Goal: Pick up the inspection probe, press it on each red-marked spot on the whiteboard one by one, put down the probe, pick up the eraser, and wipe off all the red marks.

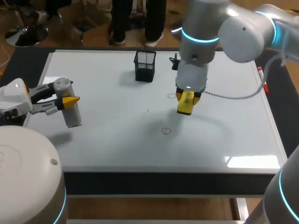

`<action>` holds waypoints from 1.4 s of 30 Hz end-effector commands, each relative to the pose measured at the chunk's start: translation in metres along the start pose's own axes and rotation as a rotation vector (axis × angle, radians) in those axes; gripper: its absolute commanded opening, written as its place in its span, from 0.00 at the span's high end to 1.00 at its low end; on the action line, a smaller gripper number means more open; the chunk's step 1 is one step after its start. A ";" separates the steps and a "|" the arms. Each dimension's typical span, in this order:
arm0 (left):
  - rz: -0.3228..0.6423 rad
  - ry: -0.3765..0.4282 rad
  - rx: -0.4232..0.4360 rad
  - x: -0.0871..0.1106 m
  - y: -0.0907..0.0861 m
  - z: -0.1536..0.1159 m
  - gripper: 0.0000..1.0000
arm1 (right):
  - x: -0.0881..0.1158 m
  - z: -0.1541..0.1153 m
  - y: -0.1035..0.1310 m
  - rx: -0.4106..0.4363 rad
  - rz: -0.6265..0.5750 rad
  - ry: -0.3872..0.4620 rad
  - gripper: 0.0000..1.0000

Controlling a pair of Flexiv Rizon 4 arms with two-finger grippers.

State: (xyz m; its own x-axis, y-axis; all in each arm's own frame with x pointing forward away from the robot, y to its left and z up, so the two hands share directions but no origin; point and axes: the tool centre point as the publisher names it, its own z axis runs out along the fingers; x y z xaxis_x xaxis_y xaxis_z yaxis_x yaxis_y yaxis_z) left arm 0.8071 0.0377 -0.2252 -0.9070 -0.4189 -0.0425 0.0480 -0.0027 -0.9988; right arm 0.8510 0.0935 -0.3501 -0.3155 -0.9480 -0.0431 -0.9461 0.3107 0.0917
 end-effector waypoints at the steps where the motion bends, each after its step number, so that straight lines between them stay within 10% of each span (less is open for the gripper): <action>1: 0.001 0.000 0.000 0.000 -0.001 0.000 1.00 | 0.008 -0.001 0.000 0.004 -0.004 -0.029 1.00; 14: 0.001 0.000 0.000 0.000 -0.001 0.000 1.00 | 0.011 0.000 -0.003 0.002 0.001 -0.017 1.00; 32: 0.001 0.000 0.000 0.000 -0.001 0.000 1.00 | 0.139 -0.004 -0.075 0.017 0.302 0.055 1.00; 42: 0.001 0.000 0.000 0.000 -0.001 0.000 1.00 | 0.175 -0.010 -0.087 0.018 0.390 0.019 1.00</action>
State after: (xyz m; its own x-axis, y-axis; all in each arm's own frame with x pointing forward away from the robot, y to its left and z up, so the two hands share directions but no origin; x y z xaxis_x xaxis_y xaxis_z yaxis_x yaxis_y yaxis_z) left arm 0.8072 0.0377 -0.2253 -0.9069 -0.4191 -0.0426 0.0481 -0.0027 -0.9988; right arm 0.8851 -0.0909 -0.3589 -0.6507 -0.7582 0.0411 -0.7544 0.6517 0.0789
